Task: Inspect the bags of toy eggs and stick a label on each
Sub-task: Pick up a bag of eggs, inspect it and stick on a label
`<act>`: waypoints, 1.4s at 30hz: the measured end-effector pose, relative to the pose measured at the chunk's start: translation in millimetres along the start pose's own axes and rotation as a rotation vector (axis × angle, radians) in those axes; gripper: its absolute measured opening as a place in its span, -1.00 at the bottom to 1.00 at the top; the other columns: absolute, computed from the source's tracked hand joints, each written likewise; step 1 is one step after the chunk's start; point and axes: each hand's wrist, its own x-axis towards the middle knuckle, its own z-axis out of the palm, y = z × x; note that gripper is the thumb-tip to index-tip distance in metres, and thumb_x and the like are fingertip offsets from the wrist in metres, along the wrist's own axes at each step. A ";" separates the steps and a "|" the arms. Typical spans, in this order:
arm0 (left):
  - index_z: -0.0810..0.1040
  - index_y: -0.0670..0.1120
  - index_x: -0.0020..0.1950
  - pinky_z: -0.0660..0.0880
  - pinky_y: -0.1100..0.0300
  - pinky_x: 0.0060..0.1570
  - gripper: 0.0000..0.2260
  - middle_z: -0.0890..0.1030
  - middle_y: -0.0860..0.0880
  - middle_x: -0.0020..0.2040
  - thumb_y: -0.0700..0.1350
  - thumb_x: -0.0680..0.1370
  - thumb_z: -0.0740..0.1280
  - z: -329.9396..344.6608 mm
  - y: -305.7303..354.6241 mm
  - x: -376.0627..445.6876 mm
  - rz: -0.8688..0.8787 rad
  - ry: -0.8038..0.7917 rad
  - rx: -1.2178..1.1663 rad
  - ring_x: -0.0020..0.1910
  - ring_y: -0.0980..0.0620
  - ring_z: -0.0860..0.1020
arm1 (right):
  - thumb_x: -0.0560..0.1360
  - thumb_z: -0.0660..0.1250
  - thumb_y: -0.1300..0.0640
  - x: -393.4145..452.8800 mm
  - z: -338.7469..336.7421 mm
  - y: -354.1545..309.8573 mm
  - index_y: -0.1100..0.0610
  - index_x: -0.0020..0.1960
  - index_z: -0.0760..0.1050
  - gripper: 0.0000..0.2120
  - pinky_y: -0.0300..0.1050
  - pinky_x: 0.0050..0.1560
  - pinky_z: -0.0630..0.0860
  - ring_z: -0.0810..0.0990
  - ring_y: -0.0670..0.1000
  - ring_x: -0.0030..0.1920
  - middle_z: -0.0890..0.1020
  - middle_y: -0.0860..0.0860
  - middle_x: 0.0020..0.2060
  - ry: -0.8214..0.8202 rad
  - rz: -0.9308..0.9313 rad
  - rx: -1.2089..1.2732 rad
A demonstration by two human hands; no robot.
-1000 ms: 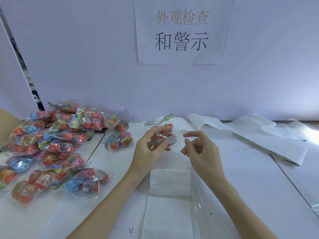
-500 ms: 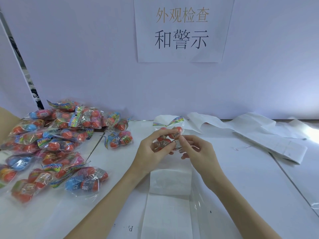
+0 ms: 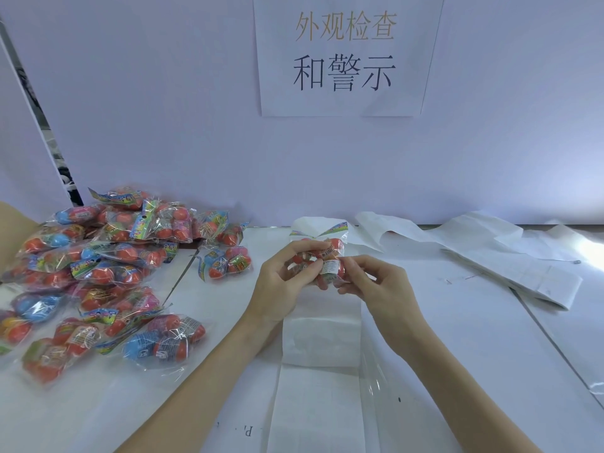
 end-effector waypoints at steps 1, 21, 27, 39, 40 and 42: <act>0.73 0.00 0.11 0.61 0.07 -0.08 -0.72 0.67 -0.01 0.09 -0.35 0.60 0.38 0.1 0.2 0.1 0.016 -0.009 0.020 -0.20 -0.13 0.63 | 0.68 0.32 0.16 0.3 -0.4 -0.8 0.25 0.05 0.70 -0.78 -0.16 -0.02 0.65 0.70 0.04 -0.18 0.74 0.17 -0.11 -0.003 0.005 0.001; 0.67 0.02 0.28 0.61 0.08 0.03 -0.75 0.67 -0.05 0.23 -0.08 0.60 0.46 1.4 -1.8 0.8 0.027 -0.130 0.024 0.00 -0.08 0.66 | 0.55 0.46 0.11 0.5 -9.2 -6.4 0.19 0.07 0.55 -0.81 -0.28 0.07 0.60 0.66 0.04 0.04 0.68 0.09 0.00 -0.240 0.331 0.452; 0.67 0.04 0.27 0.64 -0.01 0.08 -0.74 0.65 -0.05 0.18 -0.13 0.58 0.49 -0.3 -0.9 -1.4 0.021 -0.134 0.146 0.00 -0.10 0.68 | 0.56 0.47 0.13 -0.8 -9.8 -5.9 0.29 0.09 0.63 -0.78 -0.24 0.05 0.63 0.70 0.02 -0.06 0.73 0.16 -0.08 -0.161 0.228 0.196; 0.35 0.19 0.52 0.56 0.16 0.04 -0.54 0.62 -0.02 0.10 0.21 0.63 0.23 -8.1 9.8 -3.0 0.101 0.123 0.263 0.00 0.01 0.59 | 0.52 0.46 -0.04 3.3 -19.6 -29.6 0.14 -0.04 0.75 -0.75 -0.26 -0.18 0.57 0.59 -0.05 -0.21 0.63 0.03 -0.12 -0.151 0.178 0.427; 0.41 0.13 0.47 0.56 0.15 0.02 -0.57 0.62 -0.03 0.08 0.22 0.63 0.21 -10.1 10.2 -1.9 0.108 0.176 0.265 -0.02 -0.01 0.58 | 0.52 0.46 -0.03 3.1 -24.8 -36.2 0.06 -0.02 0.75 -0.81 -0.27 -0.15 0.57 0.62 -0.07 -0.15 0.63 -0.01 -0.05 -0.202 0.135 0.619; 0.48 0.09 0.34 0.54 0.20 -0.02 -0.70 0.61 0.03 0.04 0.15 0.65 0.20 -11.7 10.6 0.6 0.101 0.276 0.291 -0.01 0.00 0.57 | 0.61 0.39 0.09 0.0 -37.3 -47.4 -0.03 0.30 0.63 -0.73 -0.22 0.08 0.54 0.60 -0.05 0.19 0.58 -0.02 0.28 -0.460 0.026 1.075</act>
